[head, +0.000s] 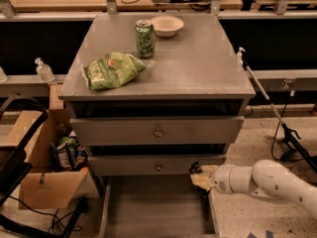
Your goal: Place rxbar chocolate into bottom drawer
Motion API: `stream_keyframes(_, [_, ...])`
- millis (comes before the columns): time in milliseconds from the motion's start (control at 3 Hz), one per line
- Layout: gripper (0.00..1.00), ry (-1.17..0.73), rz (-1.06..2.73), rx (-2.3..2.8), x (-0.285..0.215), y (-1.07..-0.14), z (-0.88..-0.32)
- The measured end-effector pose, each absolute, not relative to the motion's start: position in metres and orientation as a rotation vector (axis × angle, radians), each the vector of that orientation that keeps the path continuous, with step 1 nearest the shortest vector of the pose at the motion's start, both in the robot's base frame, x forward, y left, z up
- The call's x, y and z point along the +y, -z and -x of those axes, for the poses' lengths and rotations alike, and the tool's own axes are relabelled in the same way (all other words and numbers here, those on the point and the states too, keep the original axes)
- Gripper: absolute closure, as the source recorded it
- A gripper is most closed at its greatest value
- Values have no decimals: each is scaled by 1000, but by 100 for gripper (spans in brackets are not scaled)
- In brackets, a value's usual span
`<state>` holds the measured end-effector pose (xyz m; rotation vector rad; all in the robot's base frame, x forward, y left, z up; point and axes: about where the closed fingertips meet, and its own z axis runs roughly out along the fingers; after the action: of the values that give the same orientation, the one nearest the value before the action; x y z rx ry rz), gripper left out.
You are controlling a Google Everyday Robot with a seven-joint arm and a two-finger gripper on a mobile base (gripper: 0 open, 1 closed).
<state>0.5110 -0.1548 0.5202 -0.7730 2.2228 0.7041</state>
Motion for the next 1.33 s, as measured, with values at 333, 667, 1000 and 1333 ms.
stream_keyframes(333, [100,-752,733,2152,-157,-466,-541])
stream_keyframes(667, [100,-906,612,2161,-150,-380,-543])
stream_keyframes(1000, [100,-920,611,2167,-143,-375,-537])
stream_keyframes(1333, [100,-904,702,2155,-108,-344,-537])
